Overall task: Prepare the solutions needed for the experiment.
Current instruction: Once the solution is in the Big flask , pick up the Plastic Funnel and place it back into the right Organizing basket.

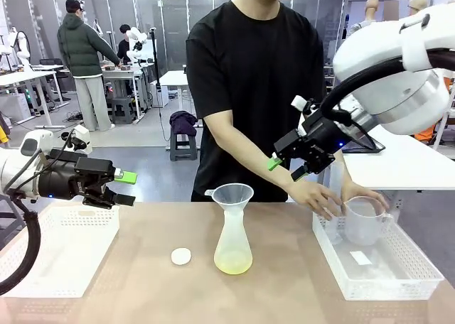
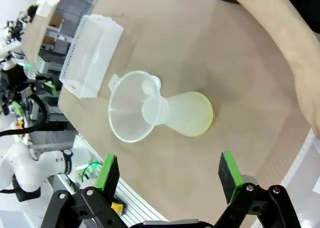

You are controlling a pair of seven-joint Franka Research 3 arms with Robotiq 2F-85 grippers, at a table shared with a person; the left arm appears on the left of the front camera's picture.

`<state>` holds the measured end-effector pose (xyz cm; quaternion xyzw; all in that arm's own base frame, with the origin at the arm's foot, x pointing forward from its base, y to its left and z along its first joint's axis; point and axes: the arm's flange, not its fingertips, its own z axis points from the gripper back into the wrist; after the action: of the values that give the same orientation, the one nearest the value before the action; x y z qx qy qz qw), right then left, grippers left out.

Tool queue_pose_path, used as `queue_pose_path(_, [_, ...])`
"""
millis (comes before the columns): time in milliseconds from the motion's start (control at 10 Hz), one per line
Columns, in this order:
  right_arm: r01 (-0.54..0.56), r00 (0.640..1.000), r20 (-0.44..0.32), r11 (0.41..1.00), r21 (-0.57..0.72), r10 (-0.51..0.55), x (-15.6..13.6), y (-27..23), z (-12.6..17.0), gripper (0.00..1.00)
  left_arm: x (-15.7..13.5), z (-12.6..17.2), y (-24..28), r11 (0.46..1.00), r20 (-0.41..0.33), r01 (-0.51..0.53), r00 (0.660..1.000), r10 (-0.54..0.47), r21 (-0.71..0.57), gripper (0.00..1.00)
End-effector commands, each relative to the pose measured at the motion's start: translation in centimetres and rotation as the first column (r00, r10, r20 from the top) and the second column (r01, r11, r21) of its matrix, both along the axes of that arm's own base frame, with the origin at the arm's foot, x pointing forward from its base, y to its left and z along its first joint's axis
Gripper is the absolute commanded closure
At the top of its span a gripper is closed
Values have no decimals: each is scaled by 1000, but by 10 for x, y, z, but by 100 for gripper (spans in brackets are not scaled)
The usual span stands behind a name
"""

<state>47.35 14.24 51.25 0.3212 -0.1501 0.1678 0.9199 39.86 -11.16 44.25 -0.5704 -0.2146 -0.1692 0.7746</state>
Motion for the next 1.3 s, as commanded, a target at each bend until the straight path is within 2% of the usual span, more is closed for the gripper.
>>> queue_pose_path(0, [0,999,-42,999,-48,-2,17,24,1,0,1,3,-2,1000,-8,-6,1000,6,-30,0])
queue_pose_path(700, [-57,991,-127,986,-156,37,39,79,-32,0,1,3,-2,1000,-8,-6,1000,6,-30,0])
queue_pose_path(1200, [-77,985,-167,974,-211,42,49,94,-49,0,1,3,-2,1000,-8,-6,1000,6,-30,0])
